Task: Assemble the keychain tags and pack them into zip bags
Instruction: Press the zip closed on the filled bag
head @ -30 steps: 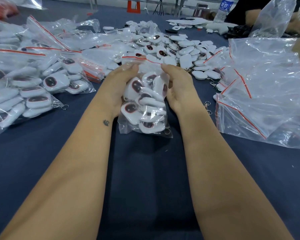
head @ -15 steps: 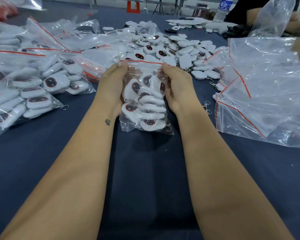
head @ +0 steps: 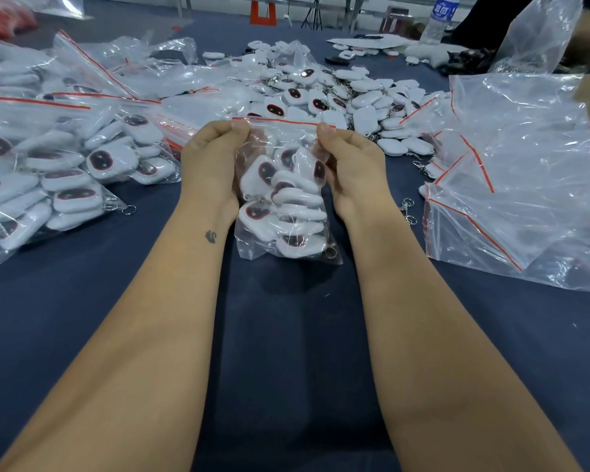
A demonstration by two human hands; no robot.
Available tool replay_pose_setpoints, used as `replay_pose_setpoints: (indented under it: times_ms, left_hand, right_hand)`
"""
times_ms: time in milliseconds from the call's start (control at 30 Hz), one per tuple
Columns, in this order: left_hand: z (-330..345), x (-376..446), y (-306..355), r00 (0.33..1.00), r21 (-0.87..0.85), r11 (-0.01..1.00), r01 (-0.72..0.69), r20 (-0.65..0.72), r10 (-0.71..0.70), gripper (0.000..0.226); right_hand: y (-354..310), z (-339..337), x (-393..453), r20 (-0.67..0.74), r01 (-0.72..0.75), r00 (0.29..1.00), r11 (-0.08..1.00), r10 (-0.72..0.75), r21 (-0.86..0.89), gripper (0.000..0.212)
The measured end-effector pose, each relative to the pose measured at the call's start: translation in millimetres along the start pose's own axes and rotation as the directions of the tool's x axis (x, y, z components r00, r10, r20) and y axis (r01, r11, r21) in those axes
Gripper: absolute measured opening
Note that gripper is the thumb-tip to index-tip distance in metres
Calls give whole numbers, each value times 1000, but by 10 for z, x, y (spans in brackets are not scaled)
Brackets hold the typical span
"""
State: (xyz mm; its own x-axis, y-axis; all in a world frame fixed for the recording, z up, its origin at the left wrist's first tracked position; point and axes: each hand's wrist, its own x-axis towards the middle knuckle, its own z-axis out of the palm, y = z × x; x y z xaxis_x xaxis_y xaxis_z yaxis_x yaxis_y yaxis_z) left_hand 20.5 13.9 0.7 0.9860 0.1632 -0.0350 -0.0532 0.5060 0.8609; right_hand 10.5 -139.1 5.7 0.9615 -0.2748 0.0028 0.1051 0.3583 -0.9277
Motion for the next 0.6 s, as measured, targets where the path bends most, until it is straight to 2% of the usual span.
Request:
replay_pose_setpoints:
  times_ms: [100,267,333,433,600]
  left_hand:
    - [5,9,-8,1000,-23,1000,5,-30,-6,22]
    - [9,-13,-4,998,-61,998,34,-48,-37,40]
    - [4,-20,6,995,-66,997,43,-83,-48,35]
    - [4,-22,7,992,-21,999,36,-121,-38,21]
    - [-12,-10,-25,992,90,996,-14,-127,26,26]
  right_hand:
    - [-14,20,-14,18,-8,1000,1000,8,15,19]
    - [4,35,-8,19,-39,999,998,39,-43,24]
    - [19,27,-2,20,-43,999,996,45,-81,23]
    - [44,21,19,7,-30,999,992,31,-120,25]
    - [60,36,35,35,1,999,988,4,-156,26]
